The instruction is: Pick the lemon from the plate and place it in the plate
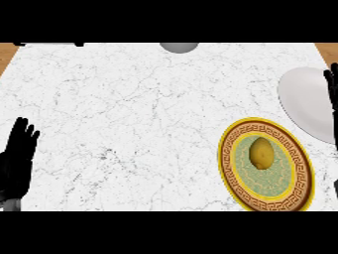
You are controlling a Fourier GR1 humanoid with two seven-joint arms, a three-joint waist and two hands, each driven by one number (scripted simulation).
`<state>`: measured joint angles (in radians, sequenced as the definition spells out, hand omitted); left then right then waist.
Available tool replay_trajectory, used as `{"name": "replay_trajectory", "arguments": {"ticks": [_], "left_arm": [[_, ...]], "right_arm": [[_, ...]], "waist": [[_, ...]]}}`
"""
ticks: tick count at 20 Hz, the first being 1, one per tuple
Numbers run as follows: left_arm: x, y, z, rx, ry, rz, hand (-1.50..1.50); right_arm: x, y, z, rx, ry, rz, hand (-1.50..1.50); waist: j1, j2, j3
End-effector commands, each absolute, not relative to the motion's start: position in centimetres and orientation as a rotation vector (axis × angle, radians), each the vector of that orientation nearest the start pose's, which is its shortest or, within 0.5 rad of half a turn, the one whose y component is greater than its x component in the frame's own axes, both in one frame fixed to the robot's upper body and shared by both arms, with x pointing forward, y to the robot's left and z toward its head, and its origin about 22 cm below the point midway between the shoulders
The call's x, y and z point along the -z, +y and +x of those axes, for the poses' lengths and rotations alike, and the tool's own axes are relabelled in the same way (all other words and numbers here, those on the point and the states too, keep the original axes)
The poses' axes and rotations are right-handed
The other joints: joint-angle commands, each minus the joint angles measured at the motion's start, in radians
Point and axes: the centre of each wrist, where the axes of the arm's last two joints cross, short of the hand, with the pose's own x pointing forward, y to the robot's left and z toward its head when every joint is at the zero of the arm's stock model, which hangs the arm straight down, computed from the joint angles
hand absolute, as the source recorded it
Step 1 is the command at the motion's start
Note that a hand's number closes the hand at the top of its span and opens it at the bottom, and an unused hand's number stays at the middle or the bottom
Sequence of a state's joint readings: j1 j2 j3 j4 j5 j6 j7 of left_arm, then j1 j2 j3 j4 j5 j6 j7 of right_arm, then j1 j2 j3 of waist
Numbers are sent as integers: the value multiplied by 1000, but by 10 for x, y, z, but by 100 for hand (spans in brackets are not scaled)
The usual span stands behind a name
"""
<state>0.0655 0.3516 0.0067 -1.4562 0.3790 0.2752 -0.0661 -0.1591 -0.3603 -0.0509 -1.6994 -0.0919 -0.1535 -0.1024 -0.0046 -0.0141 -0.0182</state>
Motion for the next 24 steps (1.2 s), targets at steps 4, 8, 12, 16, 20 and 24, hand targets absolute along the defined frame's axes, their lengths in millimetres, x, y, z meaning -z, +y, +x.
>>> {"name": "replay_trajectory", "arguments": {"ticks": [4,8,12,16,20,24], "left_arm": [[34,306,220,-127,-1269,200,0],[40,277,215,-87,-1220,73,0],[50,255,214,-30,-1202,26,0],[42,239,236,-8,-1184,13,0],[40,238,228,12,-1195,25,0],[35,235,222,10,-1180,-17,0]], "right_arm": [[-132,-356,257,103,-1963,-524,150],[-102,-425,223,97,-1604,-1092,150],[-57,-396,201,416,-1675,-1155,-150],[-46,-386,162,387,-1771,-1064,-150],[-58,-374,147,254,-1689,-1073,-150],[-67,-374,127,-52,-1441,-1010,-150]], "waist": [[-28,14,18],[-84,28,14],[-27,12,19],[-8,13,18],[-2,13,18],[2,13,15]]}}
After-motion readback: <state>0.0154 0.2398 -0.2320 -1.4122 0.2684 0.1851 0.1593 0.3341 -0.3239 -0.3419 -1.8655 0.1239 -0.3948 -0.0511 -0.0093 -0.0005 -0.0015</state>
